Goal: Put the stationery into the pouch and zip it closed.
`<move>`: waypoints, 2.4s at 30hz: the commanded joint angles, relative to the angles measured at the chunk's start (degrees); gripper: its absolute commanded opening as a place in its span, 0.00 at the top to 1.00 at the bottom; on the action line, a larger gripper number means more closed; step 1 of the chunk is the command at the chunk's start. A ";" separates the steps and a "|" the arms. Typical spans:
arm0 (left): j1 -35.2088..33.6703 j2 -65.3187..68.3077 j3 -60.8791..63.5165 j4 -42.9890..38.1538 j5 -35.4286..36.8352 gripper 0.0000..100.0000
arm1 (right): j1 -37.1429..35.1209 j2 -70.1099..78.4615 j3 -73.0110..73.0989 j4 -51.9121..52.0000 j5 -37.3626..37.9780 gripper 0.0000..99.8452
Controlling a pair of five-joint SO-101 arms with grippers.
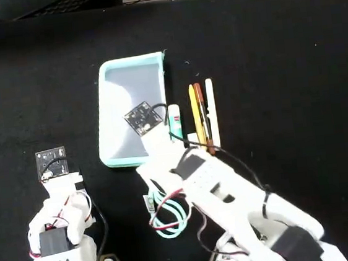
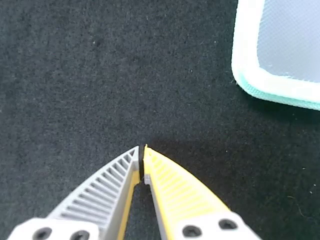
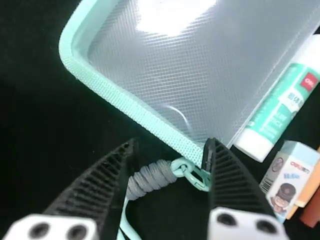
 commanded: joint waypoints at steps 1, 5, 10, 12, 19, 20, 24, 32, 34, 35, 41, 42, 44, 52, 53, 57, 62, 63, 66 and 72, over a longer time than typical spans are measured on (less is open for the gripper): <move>-0.48 -0.53 0.92 0.70 0.18 0.97 | 0.26 2.33 -4.09 3.87 -0.26 0.77; -0.48 -0.53 0.92 0.70 0.18 0.97 | 0.26 3.03 -4.79 4.04 -0.18 0.78; -0.48 -0.53 0.92 0.70 0.18 0.97 | 0.26 2.95 -4.88 4.48 -0.09 0.78; -0.48 -0.53 0.92 0.70 0.18 0.97 | 0.26 2.95 -4.88 4.57 -0.09 0.78; -0.48 -0.53 0.92 0.70 0.18 0.97 | 4.57 -0.04 -9.27 12.22 4.75 0.78; -0.48 -0.53 0.92 0.70 0.18 0.97 | 5.27 -1.36 -10.15 14.51 4.66 0.78; -0.48 -0.53 0.92 0.70 0.18 0.97 | 5.10 -4.35 -10.77 20.31 5.10 0.77; -0.48 -0.53 0.92 0.70 0.18 0.97 | -1.67 -2.51 -7.43 17.05 5.01 0.77; -0.48 -0.53 0.92 0.70 0.18 0.97 | -1.67 -0.92 -6.55 14.15 5.10 0.77; -0.48 -0.53 0.92 0.70 0.18 0.97 | -1.41 0.13 -6.37 13.01 5.10 0.77; -0.57 -0.53 0.92 0.70 0.18 0.97 | 4.75 8.04 -9.27 11.08 5.19 0.77; -0.57 -0.53 0.92 0.70 0.18 0.97 | 6.07 9.71 -10.33 11.08 5.19 0.77; -0.57 -0.53 0.92 0.70 0.18 0.97 | 8.44 12.88 -12.35 11.08 5.10 0.77; -0.57 -0.53 0.92 0.70 0.18 0.97 | 10.90 19.47 -20.62 11.52 5.10 0.78; -0.57 -0.53 0.92 0.70 0.18 0.97 | 10.81 19.12 -20.88 12.13 5.10 0.78; -0.57 -0.53 0.92 0.70 0.18 0.97 | 10.81 14.64 -22.02 19.43 5.19 0.78; -0.57 -0.53 0.92 0.70 0.18 0.97 | 10.73 5.49 -19.74 25.32 5.19 0.78; -0.57 -0.53 0.92 0.70 0.18 0.97 | 10.64 4.09 -18.42 25.32 4.75 0.78; -0.57 -0.53 0.92 0.70 0.18 0.97 | 9.85 2.07 -14.90 24.79 4.66 0.77; -0.57 -0.53 0.92 0.70 0.18 0.97 | 9.85 2.07 -13.93 23.03 -3.25 0.78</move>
